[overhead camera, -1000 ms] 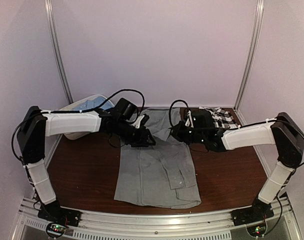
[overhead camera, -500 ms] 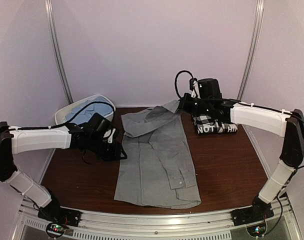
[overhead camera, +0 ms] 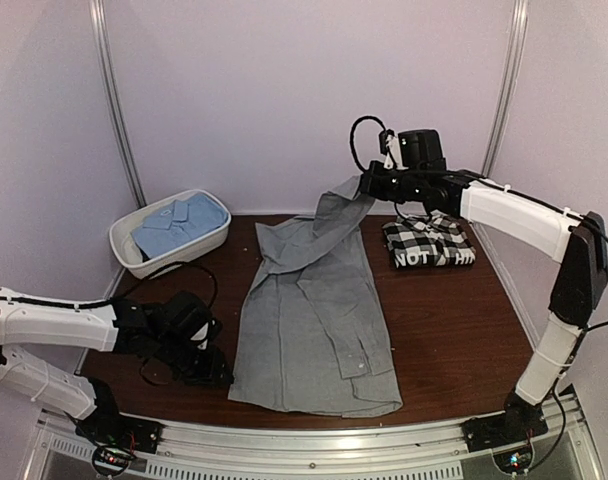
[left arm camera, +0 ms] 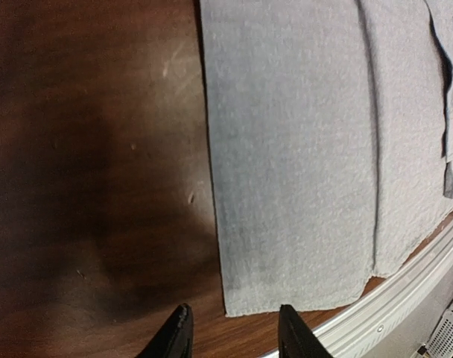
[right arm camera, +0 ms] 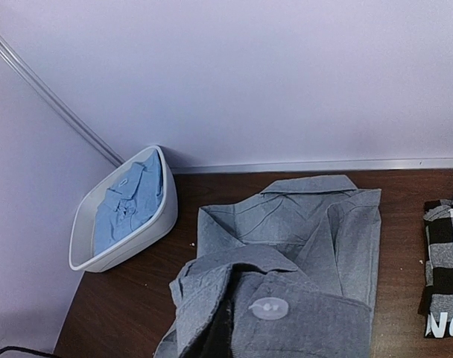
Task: Fold and stack the long sleeve shirts
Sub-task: Pick up the shirt from the center of the board.
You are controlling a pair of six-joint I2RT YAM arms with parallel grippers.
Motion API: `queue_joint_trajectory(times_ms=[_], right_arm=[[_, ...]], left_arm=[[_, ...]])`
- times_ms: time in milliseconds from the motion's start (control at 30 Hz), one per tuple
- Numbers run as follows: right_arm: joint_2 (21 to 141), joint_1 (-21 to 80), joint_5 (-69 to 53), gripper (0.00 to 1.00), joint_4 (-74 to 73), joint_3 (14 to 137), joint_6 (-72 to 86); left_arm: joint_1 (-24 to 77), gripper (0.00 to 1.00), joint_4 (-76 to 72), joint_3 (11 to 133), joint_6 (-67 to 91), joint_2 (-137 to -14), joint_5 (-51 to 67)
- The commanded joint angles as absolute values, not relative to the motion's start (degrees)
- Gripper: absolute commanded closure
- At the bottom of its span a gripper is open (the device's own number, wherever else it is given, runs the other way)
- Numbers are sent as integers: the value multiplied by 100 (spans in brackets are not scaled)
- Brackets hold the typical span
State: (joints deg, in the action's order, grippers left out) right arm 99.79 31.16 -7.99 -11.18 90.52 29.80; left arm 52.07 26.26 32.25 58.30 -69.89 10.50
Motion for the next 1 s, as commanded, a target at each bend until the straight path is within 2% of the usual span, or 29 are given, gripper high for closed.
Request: queue_joint_trajectory(times_ms=[0, 200, 467, 600, 700, 967], right_arm=[[10032, 3024, -907, 100, -1283, 9400, 2796], [9983, 3021, -986, 100, -1255, 9446, 2795], [9813, 3023, -927, 100, -1329, 9452, 2711], [9773, 3023, -893, 100, -1351, 9494, 2683], [9773, 3022, -892, 100, -1361, 9538, 2673], [9892, 3028, -873, 100, -1411, 9792, 2603]], left_arm=[[5577, 60, 2586, 3112, 6387, -6909, 950], [5829, 61, 2834, 3465, 6406, -7437, 600], [6046, 68, 3060, 3902, 6360, -8134, 273], [6104, 83, 3086, 3966, 6387, -8329, 250], [6104, 100, 3180, 4011, 6413, -8336, 130], [5832, 100, 4207, 4310, 6427, -8068, -800]])
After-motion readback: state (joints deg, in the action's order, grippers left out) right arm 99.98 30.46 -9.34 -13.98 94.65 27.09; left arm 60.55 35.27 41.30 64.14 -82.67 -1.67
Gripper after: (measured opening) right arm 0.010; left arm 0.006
